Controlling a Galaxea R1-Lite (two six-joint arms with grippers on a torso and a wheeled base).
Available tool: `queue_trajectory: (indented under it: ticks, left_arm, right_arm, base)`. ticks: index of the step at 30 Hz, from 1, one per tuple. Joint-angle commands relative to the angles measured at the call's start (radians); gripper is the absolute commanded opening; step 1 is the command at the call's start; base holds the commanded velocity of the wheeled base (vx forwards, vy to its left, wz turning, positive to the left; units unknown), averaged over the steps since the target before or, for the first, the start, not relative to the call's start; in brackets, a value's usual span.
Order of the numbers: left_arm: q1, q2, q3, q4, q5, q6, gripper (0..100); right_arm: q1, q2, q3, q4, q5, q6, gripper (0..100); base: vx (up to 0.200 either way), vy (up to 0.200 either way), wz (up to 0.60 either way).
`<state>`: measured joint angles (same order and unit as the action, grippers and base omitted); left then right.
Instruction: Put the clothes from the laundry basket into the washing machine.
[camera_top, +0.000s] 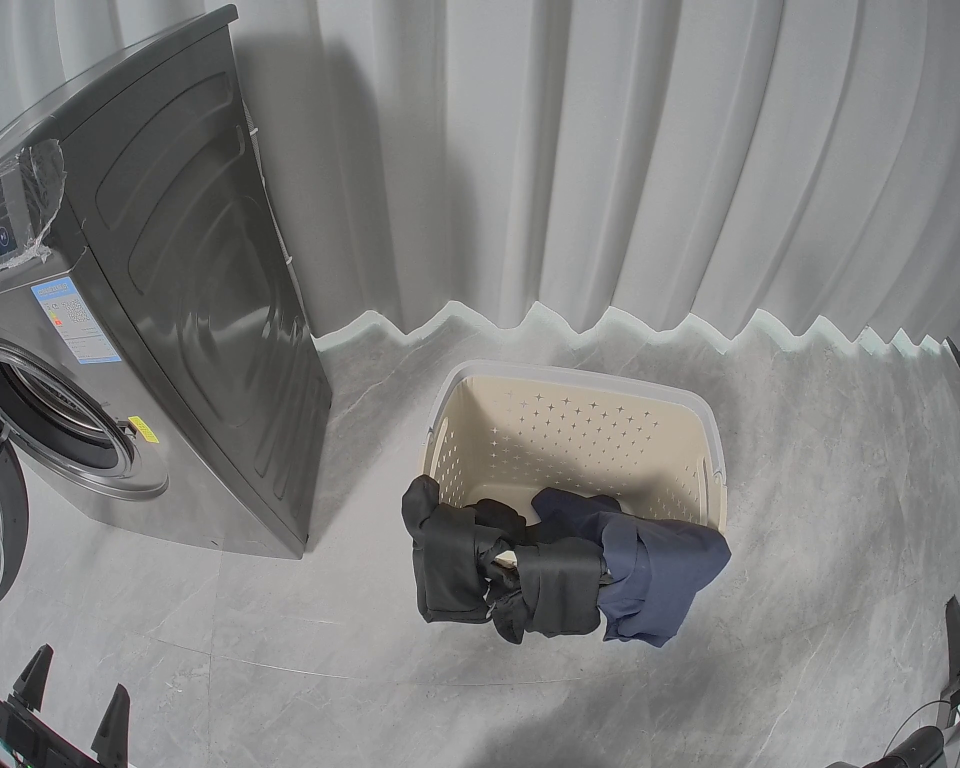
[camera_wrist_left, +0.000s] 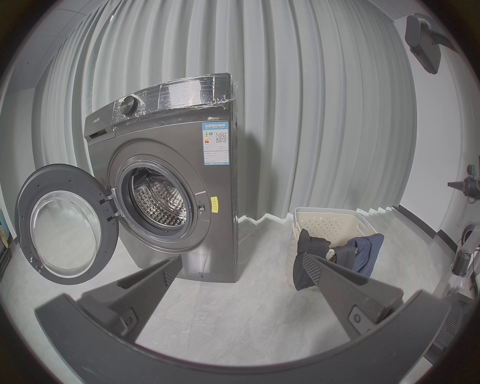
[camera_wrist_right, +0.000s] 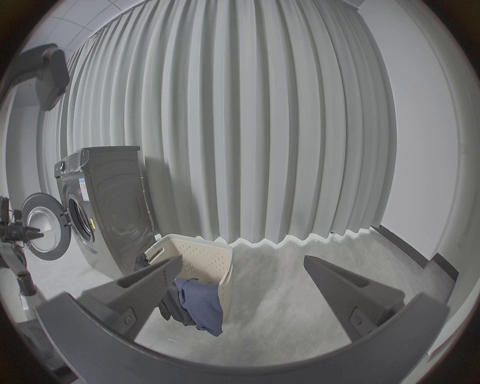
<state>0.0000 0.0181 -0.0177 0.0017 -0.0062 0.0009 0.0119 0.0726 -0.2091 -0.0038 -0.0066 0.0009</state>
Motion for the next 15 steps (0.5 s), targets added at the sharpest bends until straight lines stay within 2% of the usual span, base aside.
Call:
queue_trajectory:
  ticks: [1,2,4,11,15]
  left_arm:
    - [0.000,-0.012,0.018,0.000,0.000,0.001,100]
    - [0.002,-0.012,0.018,0.000,0.000,0.001,100]
    - [0.000,-0.012,0.018,0.000,0.000,-0.001,100]
    - [0.000,-0.012,0.018,0.000,0.000,-0.001,100]
    - [0.002,-0.012,0.018,0.000,0.000,-0.001,100]
  right_arm:
    - [0.028,0.366,-0.059,0.016,0.048,-0.002,100]
    - [0.043,0.426,-0.061,0.010,0.073,0.004,100]
    - [0.049,0.515,-0.059,-0.019,0.085,0.005,100]
    - [0.048,0.817,-0.055,-0.211,0.080,0.007,100]
    - [0.049,0.882,-0.056,-0.231,0.079,0.007,100]
  base:
    - [0.000,0.000,0.00]
    - [0.000,0.000,0.00]
    - [0.000,0.000,0.00]
    - [0.000,0.000,0.00]
    - [0.000,0.000,0.00]
